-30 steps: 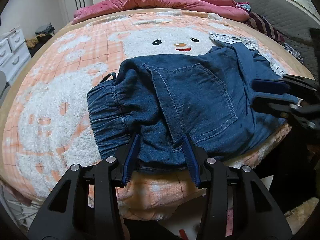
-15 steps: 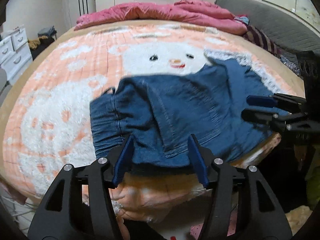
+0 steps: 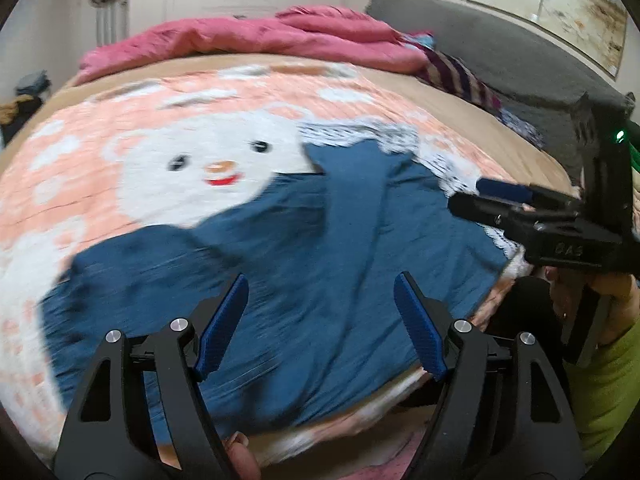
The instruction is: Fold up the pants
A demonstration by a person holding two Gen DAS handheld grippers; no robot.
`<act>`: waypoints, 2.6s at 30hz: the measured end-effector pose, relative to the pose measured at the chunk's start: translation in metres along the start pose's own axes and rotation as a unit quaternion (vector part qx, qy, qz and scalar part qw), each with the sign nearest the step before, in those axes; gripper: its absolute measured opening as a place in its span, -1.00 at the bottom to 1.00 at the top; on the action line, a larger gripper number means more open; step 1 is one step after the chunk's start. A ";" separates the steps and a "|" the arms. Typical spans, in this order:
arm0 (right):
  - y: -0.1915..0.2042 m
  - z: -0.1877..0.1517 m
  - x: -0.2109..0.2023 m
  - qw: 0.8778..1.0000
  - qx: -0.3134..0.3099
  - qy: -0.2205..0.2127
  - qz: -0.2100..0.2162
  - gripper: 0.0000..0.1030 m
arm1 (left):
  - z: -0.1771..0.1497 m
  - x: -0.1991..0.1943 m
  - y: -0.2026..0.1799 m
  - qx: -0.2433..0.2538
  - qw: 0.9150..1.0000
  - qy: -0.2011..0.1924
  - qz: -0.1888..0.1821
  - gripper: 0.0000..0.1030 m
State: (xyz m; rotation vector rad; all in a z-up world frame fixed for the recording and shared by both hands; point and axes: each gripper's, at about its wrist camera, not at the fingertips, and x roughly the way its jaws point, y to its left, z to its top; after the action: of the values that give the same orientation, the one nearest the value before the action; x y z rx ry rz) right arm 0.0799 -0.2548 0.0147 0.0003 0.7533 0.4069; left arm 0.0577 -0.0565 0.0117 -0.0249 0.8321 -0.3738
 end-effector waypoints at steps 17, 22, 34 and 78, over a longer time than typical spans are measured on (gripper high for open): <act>-0.008 0.076 0.076 0.998 -0.039 0.045 -0.030 0.80 | 0.018 0.091 0.020 -0.060 0.993 0.056 -0.085 -0.66; 0.009 0.102 0.138 0.993 -0.061 0.082 -0.064 0.80 | 0.016 0.091 0.022 -0.063 0.990 0.056 -0.114 -0.83; 0.011 0.131 0.236 0.978 -0.044 0.162 -0.126 0.57 | 0.017 0.079 0.020 -0.052 0.988 0.049 -0.134 -0.95; -0.137 -0.015 -0.021 0.954 0.299 -0.010 -0.001 -0.84 | 0.013 0.027 -0.014 0.086 0.987 0.007 -0.136 -1.00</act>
State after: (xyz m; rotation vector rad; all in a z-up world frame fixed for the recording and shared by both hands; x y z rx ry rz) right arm 0.1052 -0.3913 -0.0023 0.5720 0.8318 0.1631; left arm 0.0790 -0.0806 0.0034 0.0258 0.8086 -0.7033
